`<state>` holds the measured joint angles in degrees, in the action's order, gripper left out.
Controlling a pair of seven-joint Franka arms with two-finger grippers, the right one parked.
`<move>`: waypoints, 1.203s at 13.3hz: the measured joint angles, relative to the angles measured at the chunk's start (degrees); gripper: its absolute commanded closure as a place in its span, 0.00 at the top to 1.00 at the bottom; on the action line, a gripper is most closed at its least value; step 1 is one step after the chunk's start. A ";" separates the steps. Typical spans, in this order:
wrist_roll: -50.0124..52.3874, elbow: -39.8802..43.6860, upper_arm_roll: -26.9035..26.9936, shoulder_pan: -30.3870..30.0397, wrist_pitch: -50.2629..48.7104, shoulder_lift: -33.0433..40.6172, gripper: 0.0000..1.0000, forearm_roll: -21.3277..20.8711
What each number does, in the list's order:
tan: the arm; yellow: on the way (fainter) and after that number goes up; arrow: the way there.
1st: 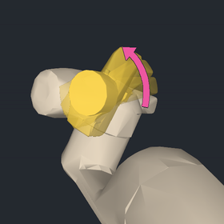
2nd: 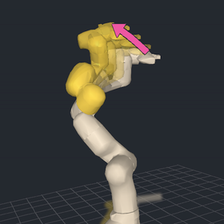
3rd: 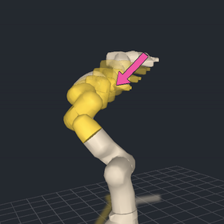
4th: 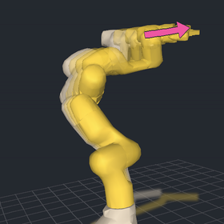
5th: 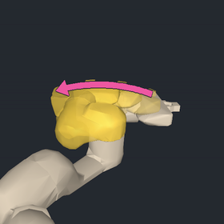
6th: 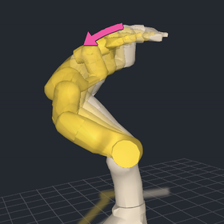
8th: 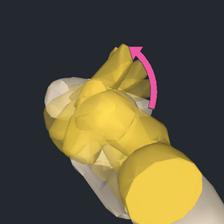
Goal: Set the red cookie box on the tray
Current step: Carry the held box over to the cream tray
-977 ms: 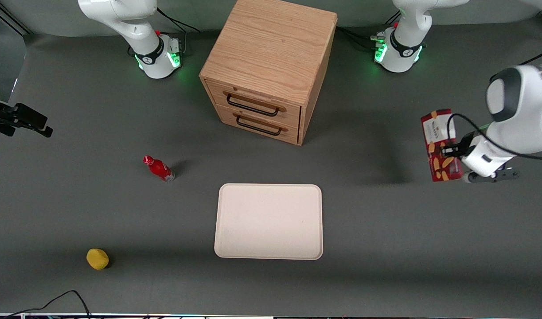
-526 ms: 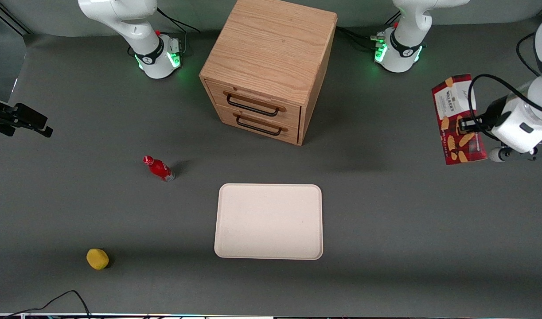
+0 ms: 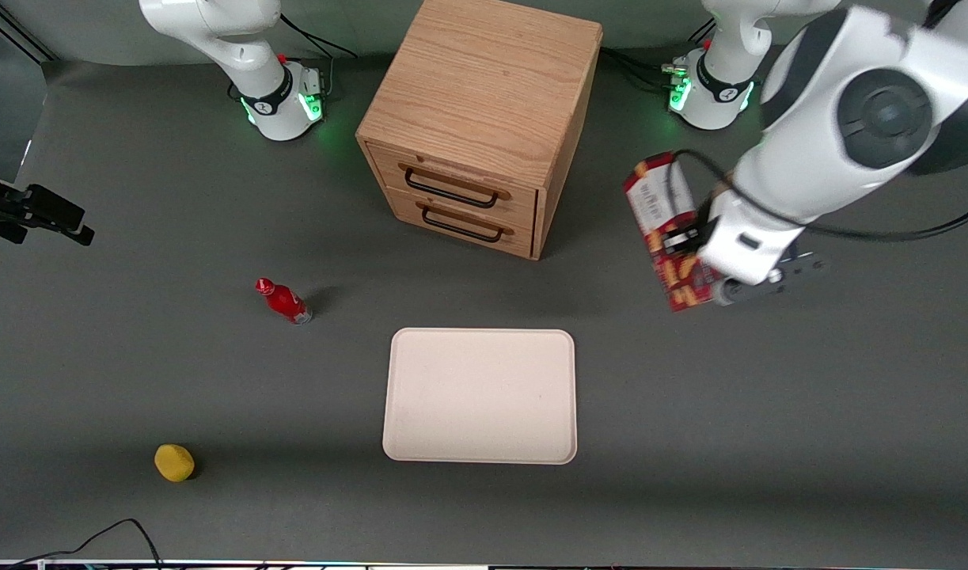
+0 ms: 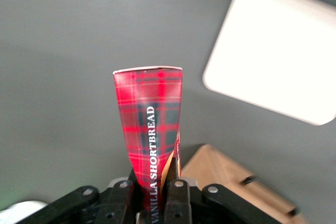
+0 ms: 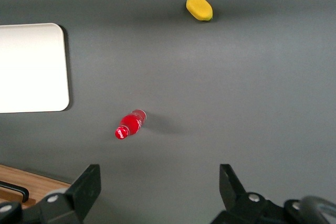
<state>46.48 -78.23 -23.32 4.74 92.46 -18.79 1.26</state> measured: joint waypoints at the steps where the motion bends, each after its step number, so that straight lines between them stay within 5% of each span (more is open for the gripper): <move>1: 2.64 1.18 -0.23 1.67 3.52 -2.56 0.00 -0.01; 4: 9.53 2.52 -0.22 6.61 15.13 -9.27 0.00 -1.05; 9: 13.29 4.17 0.43 13.07 25.67 -19.32 0.00 -12.28; 16: 8.08 5.31 2.48 13.83 35.17 -26.87 0.00 -19.72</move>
<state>54.56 -72.93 -20.84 18.57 127.63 -45.66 -18.46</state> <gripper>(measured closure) 0.793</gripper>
